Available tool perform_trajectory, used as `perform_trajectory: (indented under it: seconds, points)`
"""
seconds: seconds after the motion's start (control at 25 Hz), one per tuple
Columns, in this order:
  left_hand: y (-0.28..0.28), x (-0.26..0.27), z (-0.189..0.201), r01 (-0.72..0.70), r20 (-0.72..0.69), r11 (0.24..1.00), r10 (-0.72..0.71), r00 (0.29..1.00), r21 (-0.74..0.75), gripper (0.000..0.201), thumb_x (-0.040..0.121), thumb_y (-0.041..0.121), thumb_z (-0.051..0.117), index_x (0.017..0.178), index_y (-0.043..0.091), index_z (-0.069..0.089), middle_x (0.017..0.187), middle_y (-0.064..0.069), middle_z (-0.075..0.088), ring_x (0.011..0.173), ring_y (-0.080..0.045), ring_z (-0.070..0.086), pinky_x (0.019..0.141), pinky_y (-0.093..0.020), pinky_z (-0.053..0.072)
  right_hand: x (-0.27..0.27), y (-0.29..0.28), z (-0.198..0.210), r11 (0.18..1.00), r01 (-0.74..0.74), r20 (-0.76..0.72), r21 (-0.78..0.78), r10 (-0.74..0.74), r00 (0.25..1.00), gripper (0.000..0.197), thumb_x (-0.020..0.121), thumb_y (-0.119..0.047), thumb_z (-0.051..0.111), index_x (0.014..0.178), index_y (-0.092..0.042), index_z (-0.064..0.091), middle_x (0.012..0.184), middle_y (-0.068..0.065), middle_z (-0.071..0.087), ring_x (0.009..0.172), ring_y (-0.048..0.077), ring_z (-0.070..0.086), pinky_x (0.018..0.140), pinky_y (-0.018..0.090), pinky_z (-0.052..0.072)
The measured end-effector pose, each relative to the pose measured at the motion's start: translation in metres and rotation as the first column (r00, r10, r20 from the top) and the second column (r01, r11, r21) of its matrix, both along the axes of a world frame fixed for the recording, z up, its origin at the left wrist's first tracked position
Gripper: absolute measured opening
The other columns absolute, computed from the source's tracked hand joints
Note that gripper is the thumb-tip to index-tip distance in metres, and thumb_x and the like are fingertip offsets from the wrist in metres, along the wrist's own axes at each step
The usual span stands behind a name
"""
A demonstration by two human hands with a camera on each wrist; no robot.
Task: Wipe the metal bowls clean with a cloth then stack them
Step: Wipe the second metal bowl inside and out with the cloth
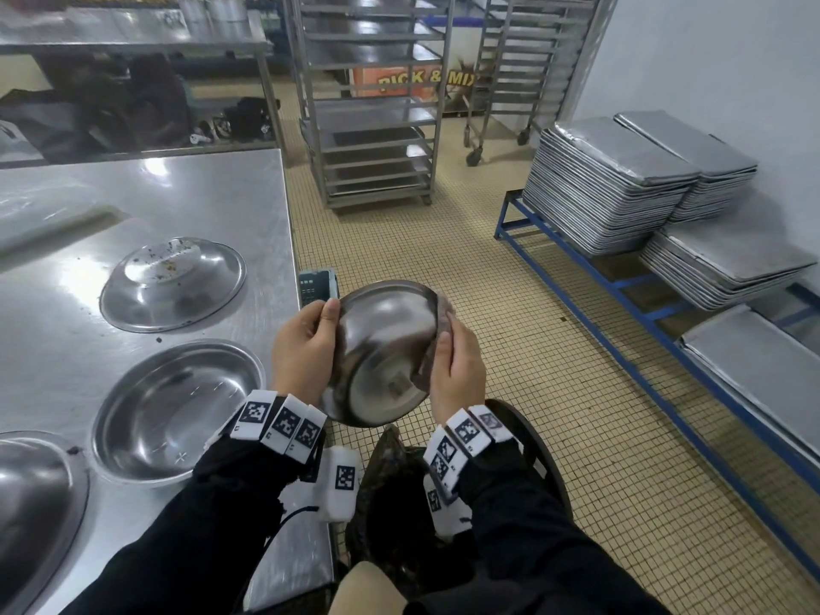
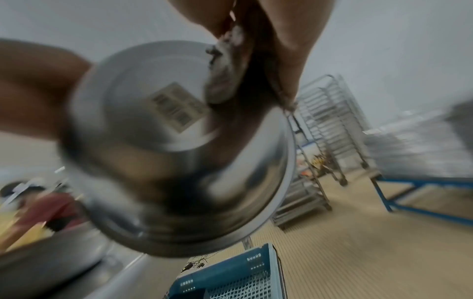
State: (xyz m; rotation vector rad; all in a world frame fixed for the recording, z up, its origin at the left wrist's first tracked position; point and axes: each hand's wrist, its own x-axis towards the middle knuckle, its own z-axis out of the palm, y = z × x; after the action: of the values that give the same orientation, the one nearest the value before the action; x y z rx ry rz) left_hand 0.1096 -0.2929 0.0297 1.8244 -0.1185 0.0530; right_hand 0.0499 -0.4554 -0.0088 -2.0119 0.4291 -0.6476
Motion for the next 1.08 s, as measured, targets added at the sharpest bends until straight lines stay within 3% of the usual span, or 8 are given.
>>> perform_trajectory:
  seconds: [0.2,0.32,0.4,0.48,0.56,0.64,0.88,1.08]
  points:
    - [-0.012,-0.006,0.008,0.004,0.137,0.991,-0.022,0.99,0.134,0.034,0.1,0.029,0.048,0.078,0.006,0.061,0.063,-0.01,0.06,0.057,-0.026,0.052,0.055,-0.039,0.044,0.004,0.034,0.018,0.923,-0.08,0.162,-0.377,0.151,0.975,0.042,0.097,-0.028,0.036,0.132,-0.009,0.051,0.142,0.005,0.045,0.135,0.018,0.034,0.11,0.039,0.034]
    - [-0.018,-0.01,0.013,-0.008,0.16,0.99,-0.015,0.987,0.139,0.036,0.098,0.033,0.05,0.068,0.015,0.058,0.057,-0.005,0.055,0.052,-0.019,0.047,0.052,-0.036,0.039,0.016,0.029,0.029,0.927,-0.019,0.165,-0.373,0.087,0.982,0.043,0.099,-0.031,0.031,0.13,-0.01,0.052,0.142,0.004,0.045,0.136,0.019,0.034,0.113,0.039,0.029]
    - [-0.018,-0.01,0.014,-0.021,0.115,0.996,0.011,0.993,0.084,0.041,0.097,0.039,0.052,0.06,0.019,0.053,0.051,-0.001,0.048,0.049,-0.016,0.042,0.051,-0.032,0.035,0.018,0.018,0.028,0.983,0.02,0.151,-0.18,0.007,0.989,0.043,0.1,-0.034,0.027,0.13,-0.013,0.05,0.141,0.001,0.045,0.132,0.016,0.039,0.109,0.036,0.036]
    - [-0.016,-0.011,0.012,-0.039,0.073,0.999,0.038,0.997,0.014,0.046,0.095,0.043,0.053,0.062,0.011,0.056,0.053,-0.007,0.047,0.052,-0.018,0.042,0.055,-0.033,0.035,0.013,0.005,0.022,0.986,0.058,0.109,0.157,-0.076,0.991,0.039,0.101,-0.035,0.025,0.129,-0.021,0.049,0.129,-0.002,0.052,0.114,0.016,0.054,0.088,0.029,0.053]
    - [-0.014,-0.01,0.008,-0.062,0.028,0.996,0.064,0.998,-0.071,0.051,0.093,0.045,0.054,0.072,-0.001,0.061,0.062,-0.022,0.054,0.058,-0.022,0.046,0.061,-0.034,0.039,0.004,-0.006,0.01,0.881,0.098,0.017,0.463,-0.12,0.993,0.034,0.101,-0.038,0.024,0.126,-0.032,0.047,0.117,-0.002,0.055,0.095,0.017,0.062,0.068,0.024,0.056]
    - [-0.012,-0.01,0.001,-0.075,-0.025,0.987,0.072,0.997,-0.141,0.05,0.092,0.046,0.055,0.08,-0.002,0.066,0.074,-0.028,0.061,0.064,-0.024,0.053,0.066,-0.037,0.044,-0.004,-0.012,-0.002,0.81,0.129,-0.045,0.572,-0.126,0.991,0.027,0.101,-0.043,0.025,0.117,-0.043,0.046,0.114,0.0,0.057,0.094,0.021,0.062,0.072,0.036,0.057]
    - [-0.006,-0.014,-0.016,0.068,-0.096,0.987,-0.082,0.992,-0.146,0.022,0.103,0.024,0.038,0.103,0.014,0.058,0.087,0.0,0.061,0.07,0.001,0.06,0.057,-0.007,0.046,-0.01,-0.039,0.0,0.912,0.042,-0.044,0.408,-0.026,0.999,0.03,0.099,-0.042,0.035,0.105,-0.02,0.054,0.092,-0.005,0.062,0.077,0.004,0.063,0.057,0.017,0.049]
    - [-0.018,-0.016,-0.018,0.246,0.032,0.96,-0.252,0.967,0.135,0.019,0.099,0.033,0.044,0.111,0.027,0.057,0.101,0.01,0.063,0.092,-0.006,0.059,0.083,-0.027,0.051,-0.005,-0.05,0.013,0.988,-0.076,-0.045,0.136,0.083,0.996,0.034,0.095,-0.044,0.038,0.101,-0.015,0.055,0.08,0.001,0.061,0.062,0.015,0.062,0.049,0.022,0.051]
